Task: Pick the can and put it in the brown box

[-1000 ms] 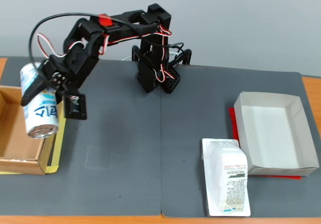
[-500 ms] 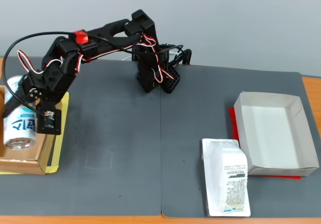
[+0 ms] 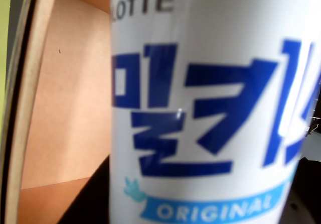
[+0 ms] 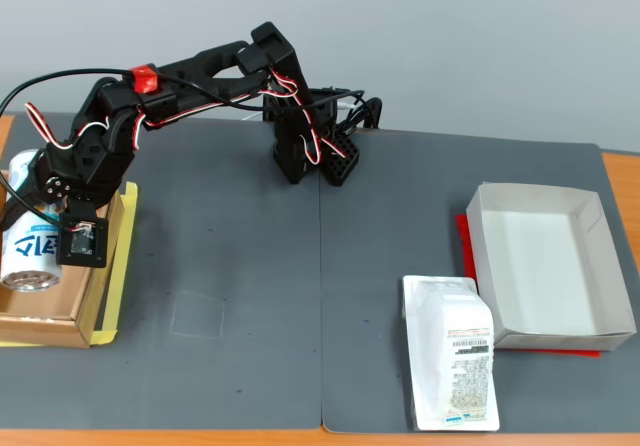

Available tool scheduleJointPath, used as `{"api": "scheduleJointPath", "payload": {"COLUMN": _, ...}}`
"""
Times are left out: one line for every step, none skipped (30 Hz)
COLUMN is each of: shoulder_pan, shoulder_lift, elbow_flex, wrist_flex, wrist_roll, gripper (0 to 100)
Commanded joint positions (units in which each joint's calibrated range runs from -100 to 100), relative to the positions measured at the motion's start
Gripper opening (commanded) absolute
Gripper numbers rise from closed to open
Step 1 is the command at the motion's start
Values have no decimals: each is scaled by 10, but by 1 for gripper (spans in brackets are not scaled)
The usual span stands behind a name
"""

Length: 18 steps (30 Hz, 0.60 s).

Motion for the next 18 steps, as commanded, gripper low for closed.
{"api": "scheduleJointPath", "payload": {"shoulder_pan": 5, "shoulder_lift": -3, "elbow_flex": -34, "wrist_flex": -11, "wrist_roll": -2, "gripper": 18}}
{"api": "scheduleJointPath", "payload": {"shoulder_pan": 5, "shoulder_lift": -3, "elbow_flex": -33, "wrist_flex": -10, "wrist_roll": -2, "gripper": 21}}
{"api": "scheduleJointPath", "payload": {"shoulder_pan": 5, "shoulder_lift": -3, "elbow_flex": -32, "wrist_flex": -9, "wrist_roll": -2, "gripper": 26}}
{"api": "scheduleJointPath", "payload": {"shoulder_pan": 5, "shoulder_lift": -3, "elbow_flex": -30, "wrist_flex": -5, "wrist_roll": -2, "gripper": 35}}
{"api": "scheduleJointPath", "payload": {"shoulder_pan": 4, "shoulder_lift": -3, "elbow_flex": -29, "wrist_flex": -3, "wrist_roll": -2, "gripper": 38}}
{"api": "scheduleJointPath", "payload": {"shoulder_pan": 4, "shoulder_lift": -4, "elbow_flex": -29, "wrist_flex": -3, "wrist_roll": -2, "gripper": 41}}
{"api": "scheduleJointPath", "payload": {"shoulder_pan": 4, "shoulder_lift": -5, "elbow_flex": -29, "wrist_flex": -2, "wrist_roll": -2, "gripper": 42}}
{"api": "scheduleJointPath", "payload": {"shoulder_pan": 3, "shoulder_lift": -6, "elbow_flex": -29, "wrist_flex": -2, "wrist_roll": -2, "gripper": 42}}
{"api": "scheduleJointPath", "payload": {"shoulder_pan": 3, "shoulder_lift": -8, "elbow_flex": -29, "wrist_flex": -2, "wrist_roll": -2, "gripper": 42}}
{"api": "scheduleJointPath", "payload": {"shoulder_pan": 3, "shoulder_lift": -9, "elbow_flex": -30, "wrist_flex": -2, "wrist_roll": -2, "gripper": 42}}
{"api": "scheduleJointPath", "payload": {"shoulder_pan": 3, "shoulder_lift": -10, "elbow_flex": -30, "wrist_flex": -2, "wrist_roll": -2, "gripper": 42}}
{"api": "scheduleJointPath", "payload": {"shoulder_pan": 3, "shoulder_lift": -11, "elbow_flex": -32, "wrist_flex": -2, "wrist_roll": -5, "gripper": 42}}
{"api": "scheduleJointPath", "payload": {"shoulder_pan": 4, "shoulder_lift": -11, "elbow_flex": -34, "wrist_flex": -2, "wrist_roll": -11, "gripper": 42}}
{"api": "scheduleJointPath", "payload": {"shoulder_pan": 4, "shoulder_lift": -13, "elbow_flex": -35, "wrist_flex": -2, "wrist_roll": -20, "gripper": 42}}
{"api": "scheduleJointPath", "payload": {"shoulder_pan": 4, "shoulder_lift": -14, "elbow_flex": -36, "wrist_flex": -1, "wrist_roll": -26, "gripper": 42}}
{"api": "scheduleJointPath", "payload": {"shoulder_pan": 5, "shoulder_lift": -22, "elbow_flex": -36, "wrist_flex": -1, "wrist_roll": -33, "gripper": 42}}
{"api": "scheduleJointPath", "payload": {"shoulder_pan": 5, "shoulder_lift": -31, "elbow_flex": -32, "wrist_flex": -1, "wrist_roll": -38, "gripper": 42}}
{"api": "scheduleJointPath", "payload": {"shoulder_pan": 3, "shoulder_lift": -43, "elbow_flex": -28, "wrist_flex": 0, "wrist_roll": -43, "gripper": 42}}
